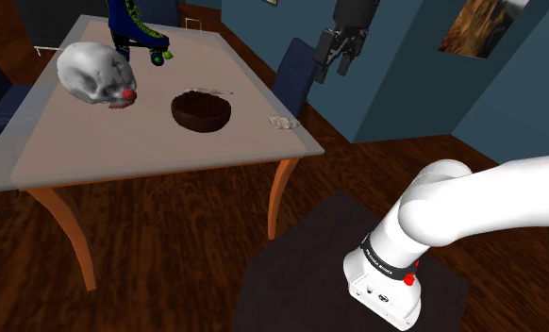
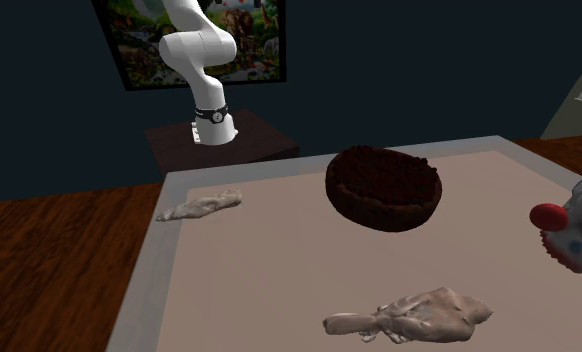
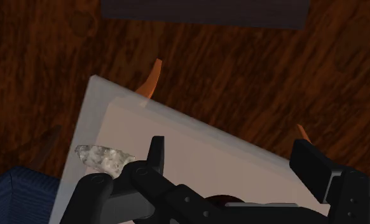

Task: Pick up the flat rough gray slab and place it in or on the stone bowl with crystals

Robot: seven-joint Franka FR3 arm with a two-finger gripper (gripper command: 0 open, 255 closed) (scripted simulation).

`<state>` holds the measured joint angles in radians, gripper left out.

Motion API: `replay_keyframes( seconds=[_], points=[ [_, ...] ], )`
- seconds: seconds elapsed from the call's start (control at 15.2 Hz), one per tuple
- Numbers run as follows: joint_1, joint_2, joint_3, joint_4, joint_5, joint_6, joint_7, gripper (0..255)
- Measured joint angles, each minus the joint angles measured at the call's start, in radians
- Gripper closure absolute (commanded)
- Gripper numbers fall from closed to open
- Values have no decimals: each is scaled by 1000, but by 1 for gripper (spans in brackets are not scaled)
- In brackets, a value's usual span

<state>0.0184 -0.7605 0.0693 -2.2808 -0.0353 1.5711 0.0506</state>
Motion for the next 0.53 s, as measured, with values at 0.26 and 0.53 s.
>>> replay_keyframes(
  seconds=[0.26, 0.53],
  points=[
    [9, 7, -43, -46, -32, 53, -89, 0],
    [19, 44, -131, -94, -95, 142, -264, 0]
  ],
)
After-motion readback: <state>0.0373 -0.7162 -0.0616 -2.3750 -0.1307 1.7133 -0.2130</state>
